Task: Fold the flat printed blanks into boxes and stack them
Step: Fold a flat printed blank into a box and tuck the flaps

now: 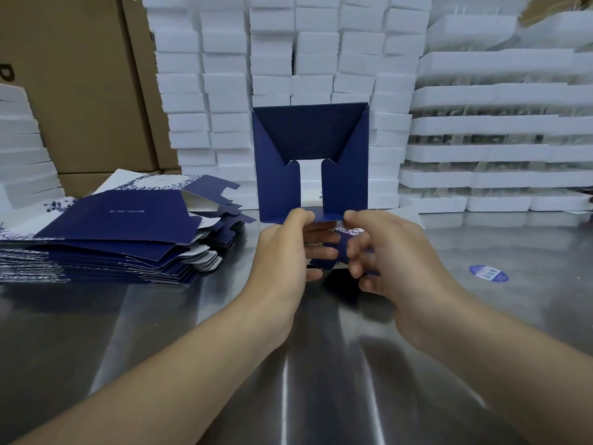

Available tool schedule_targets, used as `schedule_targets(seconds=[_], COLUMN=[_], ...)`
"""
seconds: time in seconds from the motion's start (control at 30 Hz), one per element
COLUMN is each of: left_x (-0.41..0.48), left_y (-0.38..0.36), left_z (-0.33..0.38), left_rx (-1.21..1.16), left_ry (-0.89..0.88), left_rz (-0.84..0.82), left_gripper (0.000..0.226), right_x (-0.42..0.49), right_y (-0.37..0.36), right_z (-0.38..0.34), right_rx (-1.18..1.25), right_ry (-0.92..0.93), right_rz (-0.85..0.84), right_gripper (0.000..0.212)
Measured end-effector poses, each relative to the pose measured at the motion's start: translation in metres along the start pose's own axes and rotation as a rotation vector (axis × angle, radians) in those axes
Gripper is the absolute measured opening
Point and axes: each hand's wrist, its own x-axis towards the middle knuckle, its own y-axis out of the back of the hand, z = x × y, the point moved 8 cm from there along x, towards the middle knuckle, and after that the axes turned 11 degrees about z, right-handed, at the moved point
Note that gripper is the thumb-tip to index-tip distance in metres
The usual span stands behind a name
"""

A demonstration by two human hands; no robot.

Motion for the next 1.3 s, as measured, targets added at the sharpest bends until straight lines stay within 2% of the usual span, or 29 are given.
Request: schedule_targets(seconds=[0.03, 0.1, 0.13, 0.2, 0.27, 0.3, 0.4, 0.43, 0.5, 0.57, 0.67, 0.8, 1.0, 1.17, 1.3], left_x=[0.001, 0.002, 0.001, 0.001, 0.003, 0.003, 0.007, 0.008, 0.007, 0.006, 0.007, 0.008, 0.008, 0.009, 0.008], left_y=[0.001, 0.001, 0.001, 0.002, 0.006, 0.01, 0.022, 0.024, 0.02, 0.015, 0.014, 0.016, 0.017, 0.017, 0.015], left_z=[0.0, 0.0, 0.001, 0.003, 0.005, 0.008, 0.017, 0.022, 0.029, 0.032, 0.029, 0.026, 0.025, 0.024, 0.022], left_rx=[0.0, 0.002, 0.005, 0.03, 0.042, 0.011, -0.129, -0.129, -0.118, -0.118, -0.109, -0.151, -0.217, -0.209, -0.19], left_ry=[0.006, 0.01, 0.005, -0.023, -0.072, -0.089, -0.186, -0.247, -0.339, -0.346, -0.322, -0.263, -0.194, -0.187, -0.152], left_rz=[0.006, 0.008, 0.006, 0.013, 0.056, 0.085, 0.146, 0.142, 0.099, 0.067, 0.073, 0.074, 0.052, 0.039, 0.009], left_gripper=[0.038, 0.036, 0.033, 0.028, 0.016, 0.016, 0.068, 0.077, 0.071, 0.057, 0.043, 0.036, 0.026, 0.024, 0.041], right_x=[0.002, 0.007, 0.007, 0.006, 0.007, 0.008, 0.009, 0.009, 0.011, 0.013, 0.014, 0.01, 0.005, 0.004, 0.007], right_y=[0.004, 0.009, 0.01, 0.007, 0.01, 0.011, 0.012, 0.012, 0.013, 0.014, 0.015, 0.01, 0.003, -0.002, -0.002], right_z=[-0.001, -0.004, -0.006, -0.009, -0.011, -0.011, -0.011, -0.011, -0.01, -0.009, -0.01, -0.014, -0.013, -0.011, -0.01], right_rx=[-0.015, -0.033, -0.046, -0.075, -0.077, -0.075, -0.08, -0.083, -0.088, -0.078, -0.067, -0.048, 0.022, 0.033, 0.032], right_ry=[0.024, 0.063, 0.084, 0.132, 0.168, 0.184, 0.218, 0.225, 0.238, 0.245, 0.27, 0.323, 0.278, 0.28, 0.268], right_rz=[0.027, 0.04, 0.024, -0.018, 0.012, 0.034, 0.059, 0.064, 0.076, 0.084, 0.078, 0.043, -0.017, -0.071, -0.083], right_gripper=[0.019, 0.045, 0.051, 0.038, 0.016, 0.012, 0.015, 0.016, 0.018, 0.019, 0.019, 0.019, 0.04, 0.042, 0.059])
